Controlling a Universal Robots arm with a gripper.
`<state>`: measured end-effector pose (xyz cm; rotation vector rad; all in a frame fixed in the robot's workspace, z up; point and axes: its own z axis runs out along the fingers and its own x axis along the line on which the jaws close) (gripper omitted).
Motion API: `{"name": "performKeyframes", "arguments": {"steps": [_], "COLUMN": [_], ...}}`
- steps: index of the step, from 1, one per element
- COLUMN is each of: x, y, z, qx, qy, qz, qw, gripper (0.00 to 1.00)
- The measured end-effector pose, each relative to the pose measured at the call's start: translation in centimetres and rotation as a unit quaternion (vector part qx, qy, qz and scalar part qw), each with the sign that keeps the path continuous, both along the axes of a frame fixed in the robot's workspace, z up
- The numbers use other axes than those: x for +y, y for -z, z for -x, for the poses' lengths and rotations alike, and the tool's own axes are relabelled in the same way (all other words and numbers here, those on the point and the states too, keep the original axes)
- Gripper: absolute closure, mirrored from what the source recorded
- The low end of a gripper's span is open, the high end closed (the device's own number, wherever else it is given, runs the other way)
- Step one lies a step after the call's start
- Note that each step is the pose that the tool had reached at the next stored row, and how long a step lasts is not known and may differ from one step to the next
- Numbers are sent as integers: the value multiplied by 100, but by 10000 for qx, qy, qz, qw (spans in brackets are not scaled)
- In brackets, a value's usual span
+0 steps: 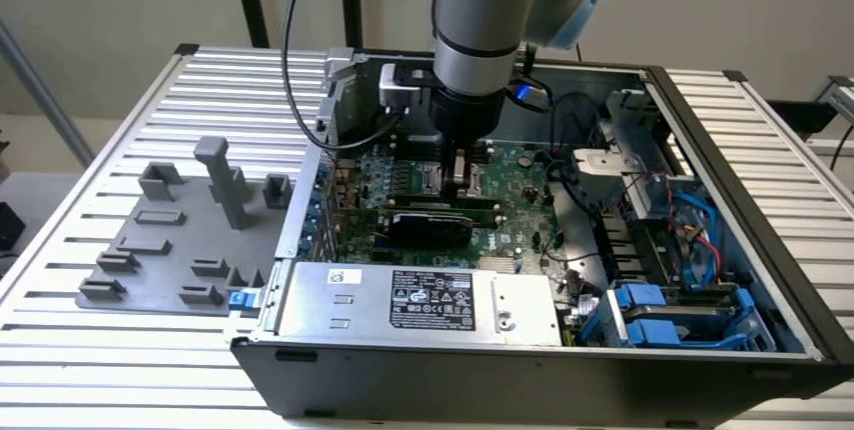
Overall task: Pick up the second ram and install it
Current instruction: 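Press down the second ram until it locks into place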
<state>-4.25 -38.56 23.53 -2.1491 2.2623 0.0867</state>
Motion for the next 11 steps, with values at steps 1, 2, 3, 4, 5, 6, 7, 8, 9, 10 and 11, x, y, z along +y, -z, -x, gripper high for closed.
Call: {"name": "performKeyframes", "arguments": {"steps": [1,2,3,4,5,6,7,8,9,10,11], "x": [-1,-1,-1,-1,-1,-1,-1,-1,-1,-1,-1], "y": [-47,-80,-98,-102,-102,-102,-102,-103,-103,-103,-103], "z": [0,0,0,0,0,0,0,0,0,0,0], "qx": [1,2,2,1,1,1,1,1,2,2,2], "qy": [0,0,-1,0,0,-1,-1,-1,-1,0,-1], "qz": [2,2,3,2,2,2,2,2,3,3,3], "qw": [10000,10000,10000,10000,10000,10000,10000,10000,10000,10000,10000], "gripper": [89,89,89,89,89,89,89,89,89,89,89]}}
